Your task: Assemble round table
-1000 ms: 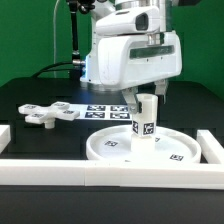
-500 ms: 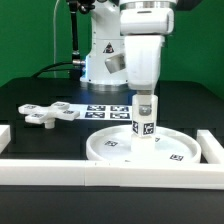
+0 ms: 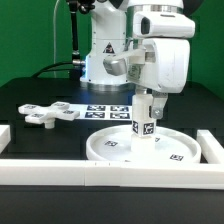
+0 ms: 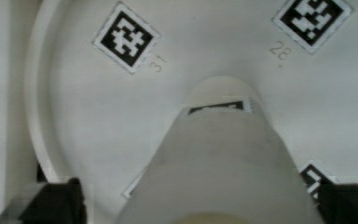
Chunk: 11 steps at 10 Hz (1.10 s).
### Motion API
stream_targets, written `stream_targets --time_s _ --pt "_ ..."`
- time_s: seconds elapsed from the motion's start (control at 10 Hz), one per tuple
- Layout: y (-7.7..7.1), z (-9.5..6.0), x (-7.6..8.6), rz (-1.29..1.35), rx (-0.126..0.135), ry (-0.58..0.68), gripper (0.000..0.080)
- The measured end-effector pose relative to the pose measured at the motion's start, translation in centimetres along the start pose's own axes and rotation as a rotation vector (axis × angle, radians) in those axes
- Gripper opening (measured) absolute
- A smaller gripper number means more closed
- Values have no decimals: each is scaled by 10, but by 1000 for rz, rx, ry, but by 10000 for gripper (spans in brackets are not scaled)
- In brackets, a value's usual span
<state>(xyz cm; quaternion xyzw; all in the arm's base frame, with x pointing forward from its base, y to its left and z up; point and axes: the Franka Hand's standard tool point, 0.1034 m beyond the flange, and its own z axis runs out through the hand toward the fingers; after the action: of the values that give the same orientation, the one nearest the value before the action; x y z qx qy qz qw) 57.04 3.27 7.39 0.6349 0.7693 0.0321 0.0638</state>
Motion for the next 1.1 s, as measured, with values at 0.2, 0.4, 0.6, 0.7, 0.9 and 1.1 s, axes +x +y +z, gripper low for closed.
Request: stream_targets --time_s 0.2,0.4,0.6,0.7,0.9,1.1 --pt "-1 2 -2 -94 3 -7 649" --pt "-2 3 -2 -173 6 -17 649" --pt "-3 4 -1 -168 9 -16 622" --pt "-6 5 -1 -166 19 -16 448" --pt "-7 6 -2 -166 25 -16 418" --pt "-8 6 -2 -118 26 -16 417"
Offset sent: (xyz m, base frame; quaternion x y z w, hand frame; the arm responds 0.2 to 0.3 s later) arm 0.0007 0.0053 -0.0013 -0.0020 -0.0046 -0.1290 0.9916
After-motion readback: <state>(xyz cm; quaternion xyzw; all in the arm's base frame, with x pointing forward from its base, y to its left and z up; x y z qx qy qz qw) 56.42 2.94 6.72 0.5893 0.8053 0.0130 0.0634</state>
